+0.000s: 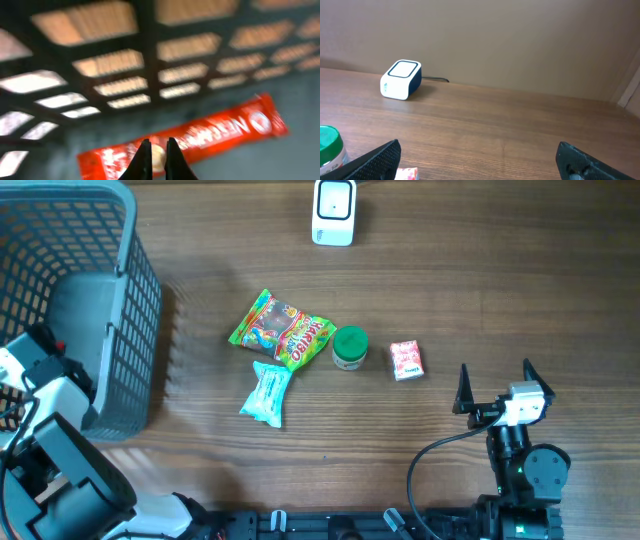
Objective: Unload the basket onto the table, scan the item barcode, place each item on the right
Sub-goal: 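Reach into the basket and grasp a red Nescafe stick with left gripper, then lift the Nescafe stick out of the basket toward the scanner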
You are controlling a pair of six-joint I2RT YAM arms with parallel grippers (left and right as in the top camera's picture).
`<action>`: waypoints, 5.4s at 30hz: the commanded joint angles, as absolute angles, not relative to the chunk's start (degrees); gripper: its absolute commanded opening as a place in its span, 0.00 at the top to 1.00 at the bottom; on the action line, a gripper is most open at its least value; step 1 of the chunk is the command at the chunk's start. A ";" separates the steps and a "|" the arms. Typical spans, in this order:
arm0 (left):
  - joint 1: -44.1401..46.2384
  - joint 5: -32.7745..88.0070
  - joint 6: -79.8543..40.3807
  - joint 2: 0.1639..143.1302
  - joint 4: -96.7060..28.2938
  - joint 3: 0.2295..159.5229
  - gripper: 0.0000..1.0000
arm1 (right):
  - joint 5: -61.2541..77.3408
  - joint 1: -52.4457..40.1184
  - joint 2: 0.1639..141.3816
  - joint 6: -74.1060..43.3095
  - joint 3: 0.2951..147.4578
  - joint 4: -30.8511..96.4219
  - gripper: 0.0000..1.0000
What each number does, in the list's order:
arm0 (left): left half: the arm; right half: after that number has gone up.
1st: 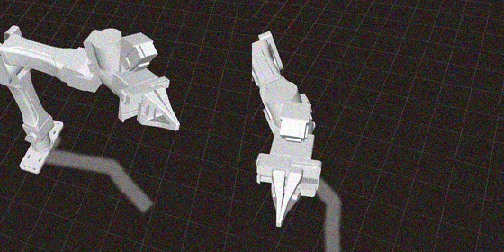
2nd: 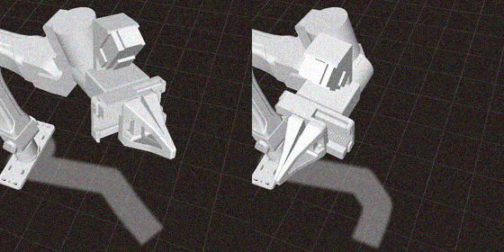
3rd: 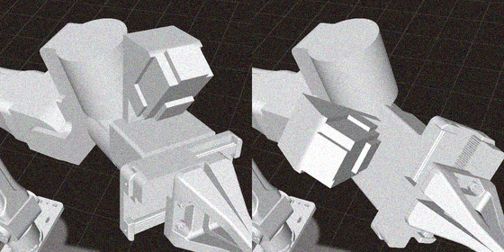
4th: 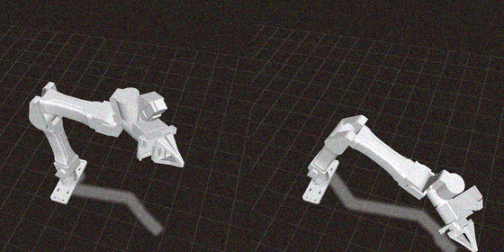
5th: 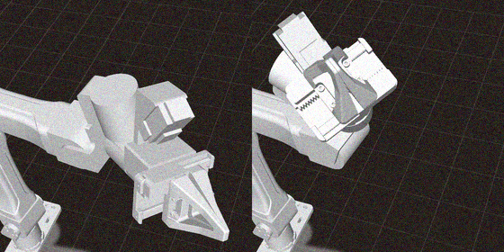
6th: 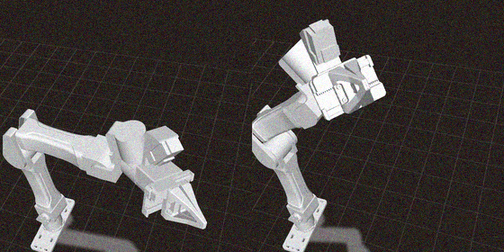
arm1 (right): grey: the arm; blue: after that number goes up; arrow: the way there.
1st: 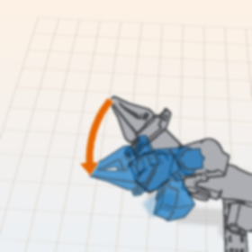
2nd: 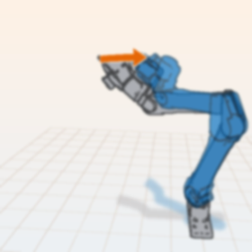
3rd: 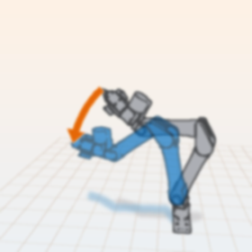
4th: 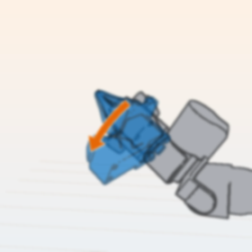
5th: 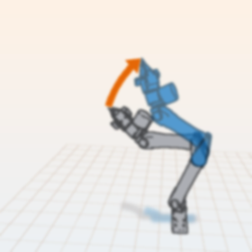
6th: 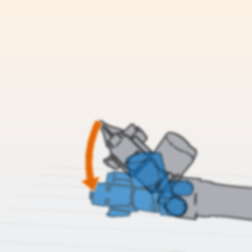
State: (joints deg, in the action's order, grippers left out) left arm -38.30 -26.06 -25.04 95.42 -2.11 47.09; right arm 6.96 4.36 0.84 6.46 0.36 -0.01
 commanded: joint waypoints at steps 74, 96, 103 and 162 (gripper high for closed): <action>-34.13 -7.16 -19.62 74.48 -5.45 55.64 0.96 | 5.98 4.14 0.43 6.00 0.30 -0.30 0.00; -31.99 -8.05 -31.03 103.18 -4.05 55.61 0.00 | 5.98 4.14 0.43 5.98 0.30 -0.30 0.00; -31.59 -9.10 -28.38 104.18 -4.54 55.61 0.00 | 5.98 4.14 0.43 6.00 0.30 -0.30 0.00; -31.40 -7.77 -18.22 104.84 -27.51 62.08 0.96 | 5.98 4.12 0.43 6.00 0.30 -0.32 0.00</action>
State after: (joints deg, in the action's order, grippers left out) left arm -31.20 -12.97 -17.50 105.86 -21.85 62.76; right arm 6.96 4.36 0.84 6.46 0.36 -0.01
